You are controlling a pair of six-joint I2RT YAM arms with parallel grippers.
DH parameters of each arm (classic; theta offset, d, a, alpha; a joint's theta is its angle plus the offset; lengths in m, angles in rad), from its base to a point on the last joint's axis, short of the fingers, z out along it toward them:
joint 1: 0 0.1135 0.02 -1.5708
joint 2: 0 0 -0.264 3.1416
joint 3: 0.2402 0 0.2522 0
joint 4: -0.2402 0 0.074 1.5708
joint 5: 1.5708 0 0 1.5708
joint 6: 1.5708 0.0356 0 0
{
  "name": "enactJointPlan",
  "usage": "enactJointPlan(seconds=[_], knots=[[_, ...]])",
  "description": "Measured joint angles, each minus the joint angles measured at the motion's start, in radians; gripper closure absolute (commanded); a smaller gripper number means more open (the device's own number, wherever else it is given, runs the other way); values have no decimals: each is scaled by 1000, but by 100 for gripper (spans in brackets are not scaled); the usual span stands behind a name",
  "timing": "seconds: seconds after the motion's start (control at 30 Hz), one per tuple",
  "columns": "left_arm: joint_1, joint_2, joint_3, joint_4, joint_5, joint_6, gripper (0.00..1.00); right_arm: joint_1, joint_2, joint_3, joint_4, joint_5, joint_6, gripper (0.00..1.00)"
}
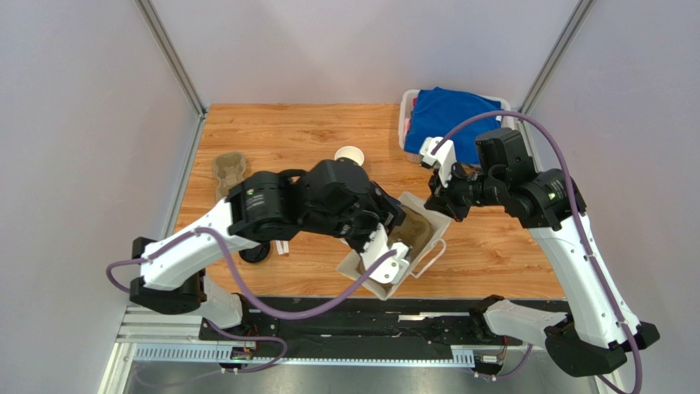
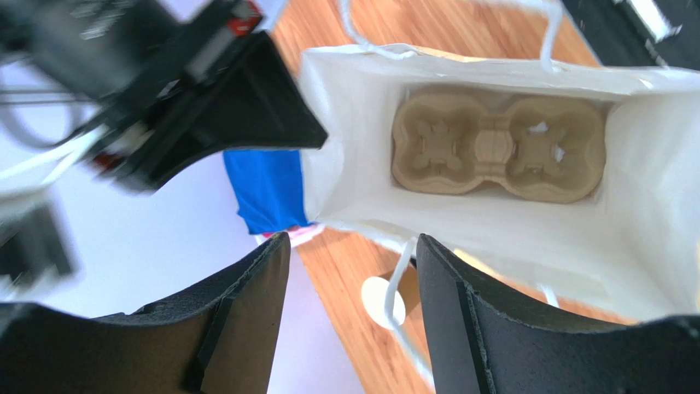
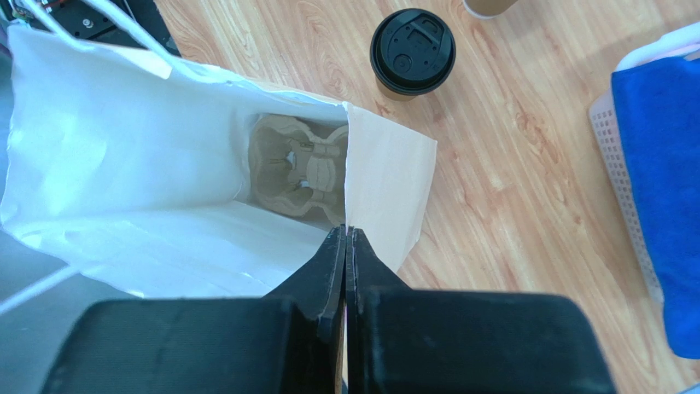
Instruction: Pack the takeout coffee
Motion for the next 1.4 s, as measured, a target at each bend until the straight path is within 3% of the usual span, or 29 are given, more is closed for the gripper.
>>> enactJointPlan(seconds=[0.37, 0.47, 0.6, 0.77, 0.87, 1.17, 1.4], knots=[[17, -257, -18, 111, 81, -253, 33, 0, -201, -112, 9, -48, -134, 100], [90, -279, -34, 134, 100, -332, 32, 0, -216, -118, 8, -41, -131, 100], [283, -268, -56, 156, 170, -482, 27, 0, -193, -159, 23, 9, -108, 100], [596, -179, -120, 167, 321, -672, 20, -10, -133, -211, 66, 74, -101, 100], [694, -69, -146, 170, 374, -743, 9, -64, -101, -217, 85, 93, -100, 100], [715, 253, -242, 258, 378, -953, 4, -326, -89, -227, 89, 60, -99, 100], [693, 374, -253, 347, 325, -1076, 3, -378, -125, -260, 92, 59, -95, 100]])
